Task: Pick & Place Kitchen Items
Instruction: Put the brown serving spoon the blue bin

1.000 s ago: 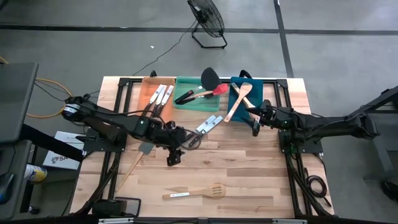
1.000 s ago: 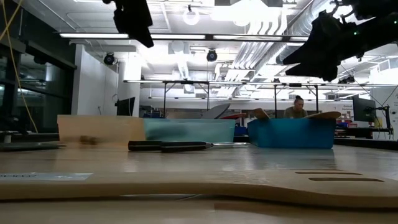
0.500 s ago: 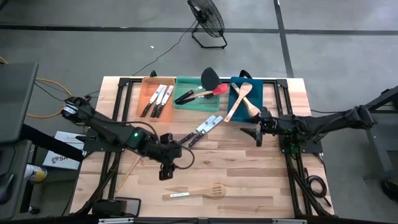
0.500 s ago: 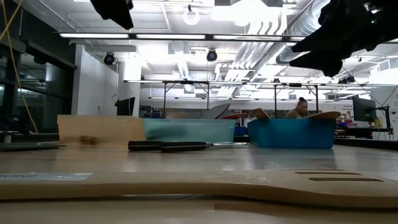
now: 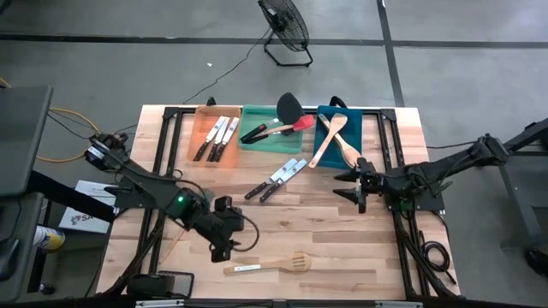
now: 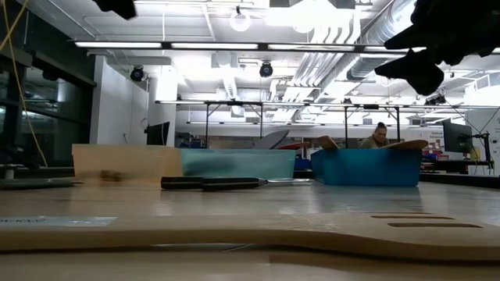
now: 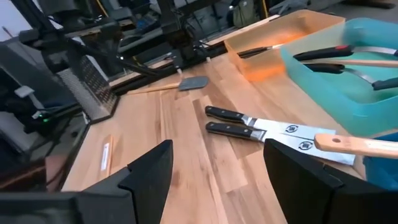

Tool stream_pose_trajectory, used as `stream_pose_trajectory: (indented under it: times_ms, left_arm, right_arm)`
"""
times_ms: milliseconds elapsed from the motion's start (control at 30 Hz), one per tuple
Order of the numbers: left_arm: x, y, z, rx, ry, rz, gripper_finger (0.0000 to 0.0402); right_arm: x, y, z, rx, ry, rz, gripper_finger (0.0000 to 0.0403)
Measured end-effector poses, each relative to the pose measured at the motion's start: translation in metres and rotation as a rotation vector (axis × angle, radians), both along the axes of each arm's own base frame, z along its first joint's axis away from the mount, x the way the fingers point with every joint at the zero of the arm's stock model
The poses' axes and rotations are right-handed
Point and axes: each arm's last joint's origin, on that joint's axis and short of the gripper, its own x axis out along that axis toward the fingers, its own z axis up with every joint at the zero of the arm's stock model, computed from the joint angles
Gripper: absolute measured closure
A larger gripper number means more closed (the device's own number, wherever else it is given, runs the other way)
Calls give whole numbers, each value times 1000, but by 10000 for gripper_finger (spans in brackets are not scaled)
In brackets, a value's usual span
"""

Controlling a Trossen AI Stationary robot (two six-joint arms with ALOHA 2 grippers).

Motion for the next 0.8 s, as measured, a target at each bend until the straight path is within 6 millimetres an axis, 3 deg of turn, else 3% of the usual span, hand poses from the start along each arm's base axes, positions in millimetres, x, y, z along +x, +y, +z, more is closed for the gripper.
stream_pose_trajectory:
  times_ms: [267, 500, 800]
  left_arm:
    - [5, -24, -20, 60, 25, -84, 133]
    - [15, -37, -50, 83, 133, -138, 133]
    - [25, -47, -84, 17, 280, -61, 133]
  right_arm:
    - [2, 16, -3, -31, -1, -7, 160]
    - [6, 28, -7, -40, -4, -23, 160]
    - [10, 38, -18, -16, 52, -46, 160]
